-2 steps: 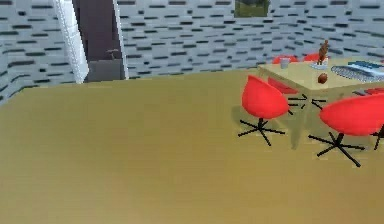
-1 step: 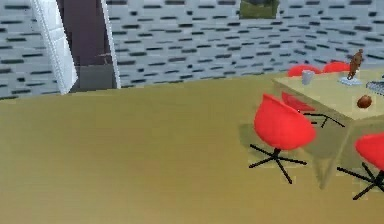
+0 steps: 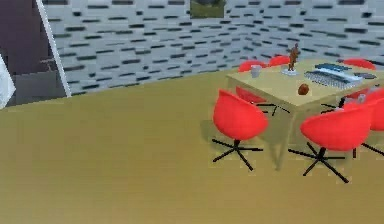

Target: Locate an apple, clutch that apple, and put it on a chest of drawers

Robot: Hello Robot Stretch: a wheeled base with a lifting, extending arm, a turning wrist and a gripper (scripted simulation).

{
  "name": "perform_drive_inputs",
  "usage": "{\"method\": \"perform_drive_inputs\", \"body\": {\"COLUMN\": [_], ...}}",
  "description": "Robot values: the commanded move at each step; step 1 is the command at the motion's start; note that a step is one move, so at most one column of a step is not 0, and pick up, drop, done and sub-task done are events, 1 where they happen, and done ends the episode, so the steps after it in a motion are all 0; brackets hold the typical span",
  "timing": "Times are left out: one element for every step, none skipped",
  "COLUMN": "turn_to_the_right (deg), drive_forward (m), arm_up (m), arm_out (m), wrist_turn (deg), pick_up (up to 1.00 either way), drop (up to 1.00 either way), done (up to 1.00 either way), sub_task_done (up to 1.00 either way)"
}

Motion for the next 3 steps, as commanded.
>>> {"method": "perform_drive_inputs", "body": {"turn_to_the_right": [0.0, 45.0, 15.0], "drive_forward": [0.60, 0.00, 0.00], "arm_up": [0.00, 0.00, 0.00], "arm_out": [0.00, 0.00, 0.00], "wrist_turn": [0.0, 0.0, 0.0], "pick_up": [0.00, 0.00, 0.00], "drop": [0.00, 0.00, 0.00], "done": [0.00, 0.00, 0.00], "sub_task_done": [0.00, 0.00, 0.00]}}
